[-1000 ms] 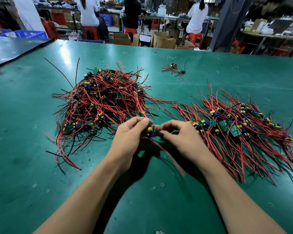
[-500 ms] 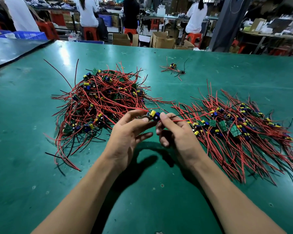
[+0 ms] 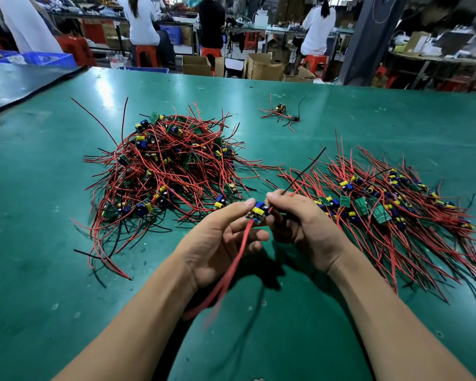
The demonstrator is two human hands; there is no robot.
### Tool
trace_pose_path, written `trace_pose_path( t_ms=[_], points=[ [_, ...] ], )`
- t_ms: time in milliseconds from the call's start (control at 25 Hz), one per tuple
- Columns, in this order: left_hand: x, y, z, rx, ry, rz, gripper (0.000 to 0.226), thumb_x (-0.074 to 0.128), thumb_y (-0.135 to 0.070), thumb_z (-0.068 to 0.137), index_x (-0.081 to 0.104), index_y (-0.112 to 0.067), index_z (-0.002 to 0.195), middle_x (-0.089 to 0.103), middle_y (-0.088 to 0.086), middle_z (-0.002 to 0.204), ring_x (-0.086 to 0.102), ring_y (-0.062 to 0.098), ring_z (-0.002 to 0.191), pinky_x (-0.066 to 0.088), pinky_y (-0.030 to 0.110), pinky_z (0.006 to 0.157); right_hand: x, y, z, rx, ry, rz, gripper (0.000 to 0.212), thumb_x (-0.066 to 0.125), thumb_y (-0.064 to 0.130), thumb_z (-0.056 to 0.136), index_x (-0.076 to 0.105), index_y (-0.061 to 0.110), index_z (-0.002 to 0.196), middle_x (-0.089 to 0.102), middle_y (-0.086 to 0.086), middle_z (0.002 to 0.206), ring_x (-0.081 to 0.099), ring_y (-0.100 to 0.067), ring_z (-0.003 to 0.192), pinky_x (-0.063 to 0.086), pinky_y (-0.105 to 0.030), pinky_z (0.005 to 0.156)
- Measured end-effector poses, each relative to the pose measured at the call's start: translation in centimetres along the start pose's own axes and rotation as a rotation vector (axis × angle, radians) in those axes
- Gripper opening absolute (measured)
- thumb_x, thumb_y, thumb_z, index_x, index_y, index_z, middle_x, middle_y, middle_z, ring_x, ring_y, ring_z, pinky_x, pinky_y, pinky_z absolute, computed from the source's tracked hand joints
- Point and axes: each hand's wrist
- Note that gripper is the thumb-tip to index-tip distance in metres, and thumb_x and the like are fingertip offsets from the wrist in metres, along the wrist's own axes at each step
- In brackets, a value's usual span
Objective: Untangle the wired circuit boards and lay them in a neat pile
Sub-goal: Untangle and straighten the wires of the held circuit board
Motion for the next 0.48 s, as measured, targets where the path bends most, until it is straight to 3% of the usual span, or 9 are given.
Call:
trace_pose_path(
  t_ms=[120,280,360,480],
  points=[
    [0.04,0.32,0.22,0.067,-0.04,0.039,0.024,0.073,-0.023,0.068,0.069,-0.013,0.089,0.075,0.01,0.089,0.072,0.019,0.066,0.058,0.025,0.058,-0.34,-0.2,0.42,-0.037,-0.069,-0.072,0.019,0.073,0.037,0.076,0.071,0.022,0.065,0.053,0.0,0.066,0.036,-0.012,0.055,0.018,-0.025,0.05],
    [-0.12,0.43,0.58,0.121,-0.085,0.122,0.016,0.071,-0.01,0.072,0.064,-0.01,0.087,0.073,0.015,0.087,0.071,0.022,0.069,0.059,0.03,0.065,-0.9,-0.46,0.64,-0.07,-0.108,-0.098,0.023,0.073,0.039,0.077,0.077,0.016,0.076,0.055,-0.001,0.068,0.035,-0.007,0.047,0.024,-0.015,0.042],
    [-0.04,0.49,0.68,0.117,-0.104,0.159,0.013,0.061,-0.003,0.081,0.064,-0.006,0.093,0.072,0.017,0.086,0.071,0.025,0.069,0.059,0.031,0.066,-0.94,-0.68,0.66,-0.061,-0.096,-0.121,0.026,0.075,0.043,0.076,0.078,0.017,0.081,0.053,0.004,0.064,0.036,-0.008,0.047,0.027,-0.022,0.047],
    [0.19,0.76,0.57,0.107,-0.094,0.187,0.01,0.057,-0.005,0.088,0.066,-0.006,0.092,0.072,0.016,0.081,0.071,0.027,0.067,0.06,0.031,0.063,-0.85,-0.95,0.52,-0.001,-0.026,-0.067,0.033,0.079,0.043,0.075,0.077,0.014,0.09,0.051,-0.006,0.068,0.041,-0.017,0.056,0.038,-0.029,0.058]
  ],
)
Point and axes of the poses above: each hand's wrist, its own z-axis towards the middle knuckle, its own x-axis out of the palm, y = z × x
